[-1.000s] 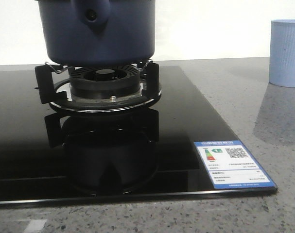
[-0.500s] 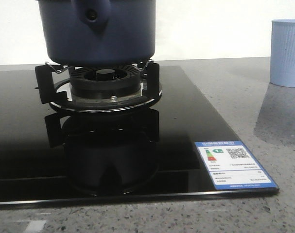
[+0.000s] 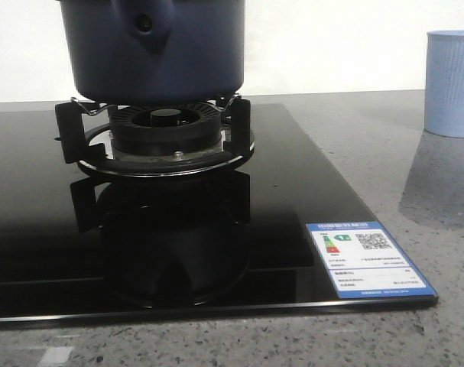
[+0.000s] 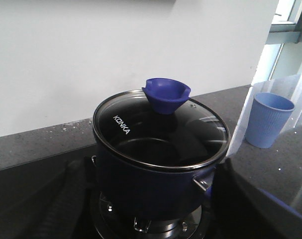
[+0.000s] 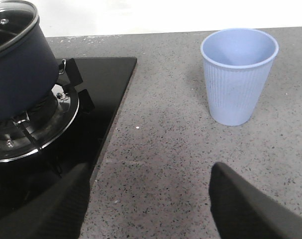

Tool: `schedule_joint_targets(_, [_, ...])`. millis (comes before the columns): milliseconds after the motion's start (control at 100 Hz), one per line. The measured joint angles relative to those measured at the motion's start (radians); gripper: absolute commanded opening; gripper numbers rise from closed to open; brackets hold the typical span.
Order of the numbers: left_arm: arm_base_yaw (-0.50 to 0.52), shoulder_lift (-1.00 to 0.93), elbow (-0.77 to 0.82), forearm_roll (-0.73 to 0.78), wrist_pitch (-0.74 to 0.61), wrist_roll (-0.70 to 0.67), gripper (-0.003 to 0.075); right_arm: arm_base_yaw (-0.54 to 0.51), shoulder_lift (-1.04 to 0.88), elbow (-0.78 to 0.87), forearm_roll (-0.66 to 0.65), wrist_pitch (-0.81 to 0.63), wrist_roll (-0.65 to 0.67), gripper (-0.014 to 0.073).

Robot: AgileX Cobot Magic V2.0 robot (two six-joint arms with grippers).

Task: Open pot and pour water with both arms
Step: 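Move the left gripper toward the blue knob on the pot lid, then grasp the lid knob with the left gripper and lift the glass lid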

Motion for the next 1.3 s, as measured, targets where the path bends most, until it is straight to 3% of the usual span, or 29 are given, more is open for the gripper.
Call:
schedule_joint_targets(140, [-0.046, 0.135, -0.061, -0.041, -0.013, 0.077, 0.0539, 0.0, 0.0, 0.0, 0.0, 0.0, 0.0, 0.0463])
schedule_joint_targets(340, [-0.116, 0.317, -0.161, -0.103, -0.038, 0.167, 0.0539, 0.0, 0.0, 0.0, 0.0, 0.0, 0.0, 0.0463])
schedule_joint_targets(630, [-0.127, 0.532, -0.315, -0.17, -0.039, 0.302, 0.0539, 0.0, 0.0, 0.0, 0.0, 0.0, 0.0, 0.0463])
schedule_joint_targets(1180, [-0.127, 0.765, -0.495, -0.198, -0.025, 0.324, 0.0533, 0.0, 0.0, 0.0, 0.0, 0.0, 0.0, 0.0463])
schedule_joint_targets(1300, [-0.127, 0.767, -0.498, -0.198, -0.024, 0.33, 0.0483, 0.0, 0.0, 0.0, 0.0, 0.0, 0.0, 0.0463])
